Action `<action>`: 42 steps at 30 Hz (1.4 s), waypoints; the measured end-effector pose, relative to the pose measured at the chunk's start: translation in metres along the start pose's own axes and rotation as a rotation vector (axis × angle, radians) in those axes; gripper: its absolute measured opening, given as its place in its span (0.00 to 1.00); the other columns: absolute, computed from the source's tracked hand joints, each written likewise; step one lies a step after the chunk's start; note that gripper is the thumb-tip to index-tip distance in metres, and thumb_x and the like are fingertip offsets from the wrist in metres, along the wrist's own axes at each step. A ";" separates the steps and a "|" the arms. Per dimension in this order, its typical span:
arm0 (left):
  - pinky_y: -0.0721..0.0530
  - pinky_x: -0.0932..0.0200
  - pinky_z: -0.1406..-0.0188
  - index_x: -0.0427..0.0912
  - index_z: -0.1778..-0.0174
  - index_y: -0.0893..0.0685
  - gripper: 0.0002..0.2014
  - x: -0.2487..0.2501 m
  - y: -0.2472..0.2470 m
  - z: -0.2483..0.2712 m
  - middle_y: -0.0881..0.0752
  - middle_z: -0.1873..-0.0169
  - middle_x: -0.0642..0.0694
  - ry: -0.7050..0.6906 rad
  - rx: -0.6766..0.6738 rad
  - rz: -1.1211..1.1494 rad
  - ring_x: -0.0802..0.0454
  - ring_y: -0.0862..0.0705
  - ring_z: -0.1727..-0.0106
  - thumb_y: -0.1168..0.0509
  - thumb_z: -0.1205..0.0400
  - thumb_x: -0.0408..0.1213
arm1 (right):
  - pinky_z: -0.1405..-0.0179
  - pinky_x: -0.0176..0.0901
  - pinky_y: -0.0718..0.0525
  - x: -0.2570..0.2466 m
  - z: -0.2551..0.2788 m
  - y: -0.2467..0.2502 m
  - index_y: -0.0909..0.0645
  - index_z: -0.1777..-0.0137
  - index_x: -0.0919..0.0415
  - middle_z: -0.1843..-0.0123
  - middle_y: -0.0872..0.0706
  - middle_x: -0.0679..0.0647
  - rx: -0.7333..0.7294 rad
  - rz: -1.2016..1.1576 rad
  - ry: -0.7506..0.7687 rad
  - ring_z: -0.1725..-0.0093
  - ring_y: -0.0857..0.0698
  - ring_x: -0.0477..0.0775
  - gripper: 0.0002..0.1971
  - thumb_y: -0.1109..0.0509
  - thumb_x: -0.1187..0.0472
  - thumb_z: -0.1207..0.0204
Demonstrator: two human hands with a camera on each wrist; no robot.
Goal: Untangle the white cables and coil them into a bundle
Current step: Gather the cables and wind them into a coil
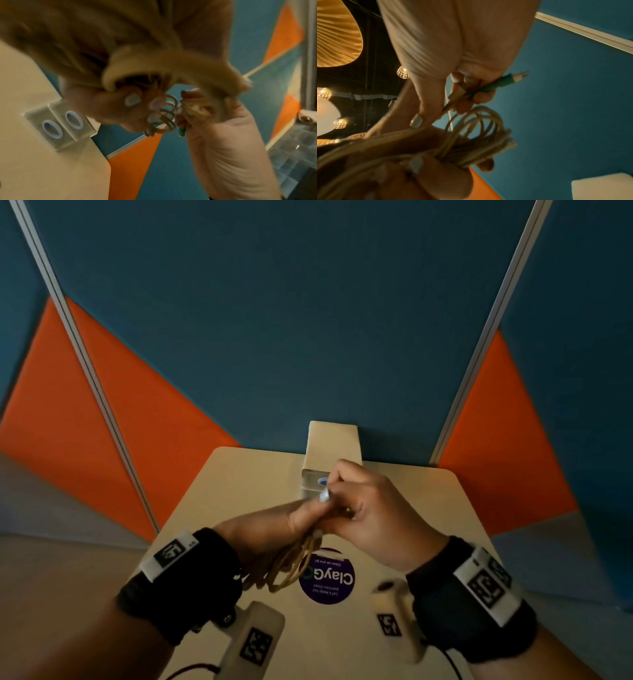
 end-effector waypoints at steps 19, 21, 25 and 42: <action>0.23 0.68 0.78 0.42 0.60 0.17 0.06 -0.023 0.007 -0.007 0.21 0.77 0.51 0.161 -0.146 0.080 0.60 0.25 0.78 0.33 0.25 0.26 | 0.51 0.53 0.11 0.010 0.018 -0.039 0.38 0.25 0.60 0.39 0.16 0.61 -0.188 0.671 0.204 0.43 0.15 0.60 0.34 0.29 0.53 0.28; 0.23 0.66 0.78 0.45 0.64 0.15 0.08 -0.022 0.009 -0.012 0.21 0.77 0.50 0.128 -0.128 0.091 0.59 0.25 0.78 0.32 0.26 0.26 | 0.62 0.51 0.10 0.009 0.017 -0.038 0.36 0.28 0.62 0.47 0.14 0.61 -0.131 0.683 0.211 0.50 0.13 0.61 0.27 0.33 0.57 0.24; 0.22 0.66 0.75 0.51 0.75 0.13 0.14 -0.028 0.009 -0.016 0.19 0.79 0.52 0.145 -0.126 0.085 0.59 0.23 0.78 0.32 0.28 0.27 | 0.70 0.50 0.11 0.017 0.016 -0.043 0.29 0.38 0.61 0.55 0.14 0.61 -0.157 0.689 0.147 0.58 0.14 0.60 0.19 0.30 0.59 0.26; 0.18 0.64 0.72 0.45 0.53 0.26 0.15 -0.027 0.031 -0.018 0.16 0.59 0.45 0.120 0.163 -0.180 0.57 0.18 0.71 0.29 0.27 0.27 | 0.40 0.42 0.16 0.045 0.028 -0.045 0.25 0.33 0.52 0.38 0.16 0.50 -0.272 -0.124 -0.186 0.40 0.17 0.46 0.25 0.25 0.59 0.30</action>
Point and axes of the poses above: each hand's wrist, its own z-axis away from the middle knuckle, its own y-axis out of the back of the hand, x = y × z, the point moved 10 cm from there along -z, towards the middle knuckle
